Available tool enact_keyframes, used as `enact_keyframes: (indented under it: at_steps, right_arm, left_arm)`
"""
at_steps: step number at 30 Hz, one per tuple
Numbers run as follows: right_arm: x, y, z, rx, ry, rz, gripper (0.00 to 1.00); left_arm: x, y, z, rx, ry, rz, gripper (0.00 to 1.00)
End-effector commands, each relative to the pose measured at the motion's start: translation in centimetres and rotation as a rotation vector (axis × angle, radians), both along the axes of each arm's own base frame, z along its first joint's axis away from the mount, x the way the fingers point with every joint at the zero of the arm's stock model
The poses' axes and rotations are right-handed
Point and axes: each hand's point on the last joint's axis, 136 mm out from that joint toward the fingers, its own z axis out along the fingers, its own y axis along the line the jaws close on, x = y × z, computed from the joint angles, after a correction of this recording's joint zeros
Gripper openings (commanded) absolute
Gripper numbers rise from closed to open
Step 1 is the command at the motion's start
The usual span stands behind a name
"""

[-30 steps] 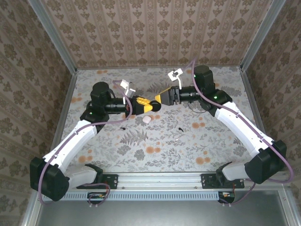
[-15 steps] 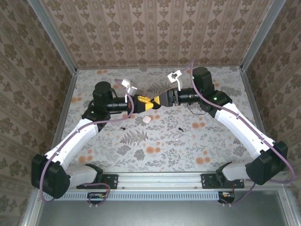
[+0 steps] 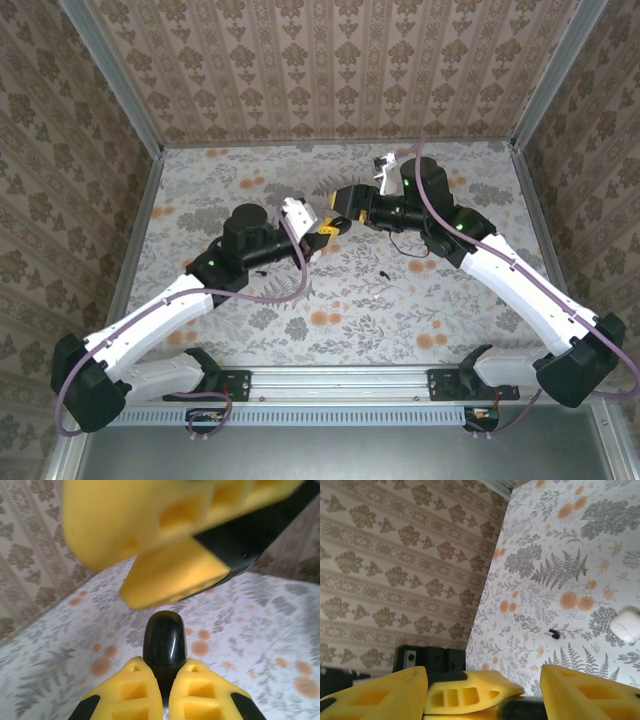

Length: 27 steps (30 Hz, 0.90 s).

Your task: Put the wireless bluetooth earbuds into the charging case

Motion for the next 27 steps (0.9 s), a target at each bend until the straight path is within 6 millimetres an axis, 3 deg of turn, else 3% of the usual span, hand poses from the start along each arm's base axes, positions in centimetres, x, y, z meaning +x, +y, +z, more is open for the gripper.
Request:
enact_keyframes:
  at_steps: [1, 9, 18, 27]
  right_arm:
    - [0.4, -1.3, -0.2, 0.011, 0.056, -0.121, 0.62]
    - [0.6, -2.2, -2.1, -0.02, 0.112, -0.195, 0.64]
    - [0.7, 1.2, -2.6, 0.025, 0.177, -0.109, 0.64]
    - [1.3, 2.7, -2.8, 0.07, 0.212, -0.092, 0.63]
  left_arm:
    - [1.6, 1.2, 1.7, 0.021, -0.183, 0.135, 0.0]
    - [1.4, 2.1, 2.2, 0.03, -0.277, 0.191, 0.0]
    - [1.3, 1.6, 2.3, 0.056, -0.329, 0.194, 0.0]
    - [1.5, 1.6, 2.3, 0.095, -0.385, 0.219, 0.0]
